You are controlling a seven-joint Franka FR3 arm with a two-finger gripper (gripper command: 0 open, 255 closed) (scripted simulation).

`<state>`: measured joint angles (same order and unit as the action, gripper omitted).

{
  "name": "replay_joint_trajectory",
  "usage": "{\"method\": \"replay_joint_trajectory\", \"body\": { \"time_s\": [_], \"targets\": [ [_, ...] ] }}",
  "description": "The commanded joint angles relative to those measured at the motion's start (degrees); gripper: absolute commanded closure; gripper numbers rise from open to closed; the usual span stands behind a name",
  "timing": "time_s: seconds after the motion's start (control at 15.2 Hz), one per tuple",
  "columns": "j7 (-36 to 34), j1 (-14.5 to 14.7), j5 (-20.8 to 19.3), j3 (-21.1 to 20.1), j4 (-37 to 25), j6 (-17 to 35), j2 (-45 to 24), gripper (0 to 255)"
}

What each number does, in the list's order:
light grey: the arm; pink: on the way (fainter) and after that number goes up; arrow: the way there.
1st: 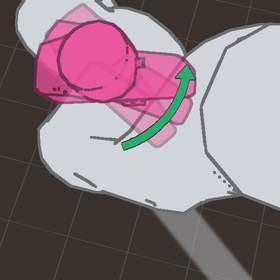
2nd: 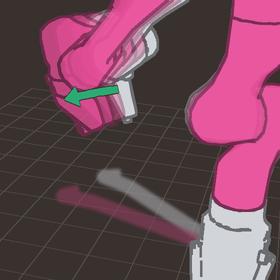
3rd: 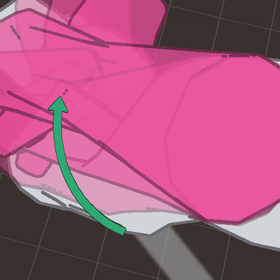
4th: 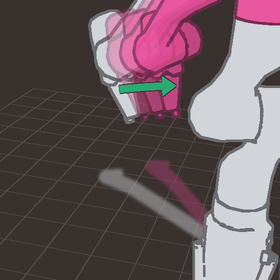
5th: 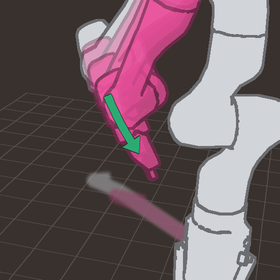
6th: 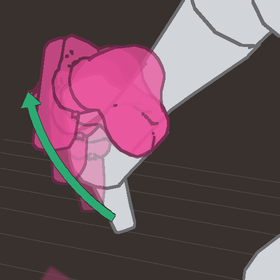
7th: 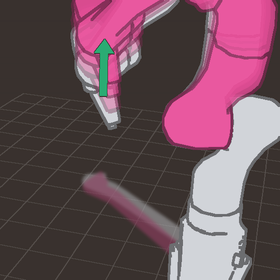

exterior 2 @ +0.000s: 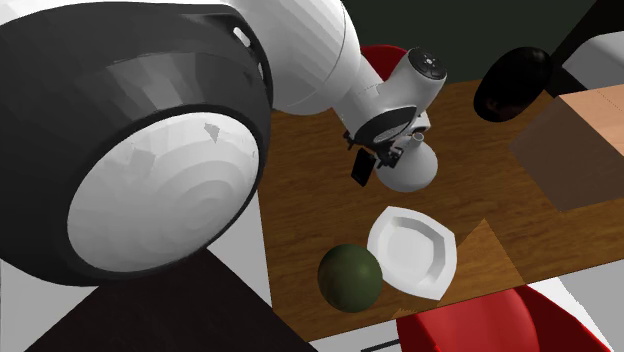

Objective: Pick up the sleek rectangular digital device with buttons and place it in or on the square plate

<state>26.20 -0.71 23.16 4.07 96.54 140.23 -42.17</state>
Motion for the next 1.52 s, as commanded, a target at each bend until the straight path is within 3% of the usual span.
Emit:
{"method": "replay_joint_trajectory", "body": {
  "time_s": [0.0, 0.4, 0.46, 1.06, 1.45],
  "targets": [
    [0.1, 0.0, 0.1, -0.1, -0.2, 0.4, -0.5, 0],
    [0.1, 0.0, 0.1, -0.1, -0.2, 0.3, -0.5, 0],
    [0.1, 0.0, 0.1, -0.1, -0.2, 0.3, -0.5, 255],
    [0.1, 0.0, 0.1, -0.1, -0.2, 0.4, -0.5, 255],
    [-1.0, 0.4, -0.7, 0.6, 0.6, -2.3, 2.9, 255]
  ]
}}
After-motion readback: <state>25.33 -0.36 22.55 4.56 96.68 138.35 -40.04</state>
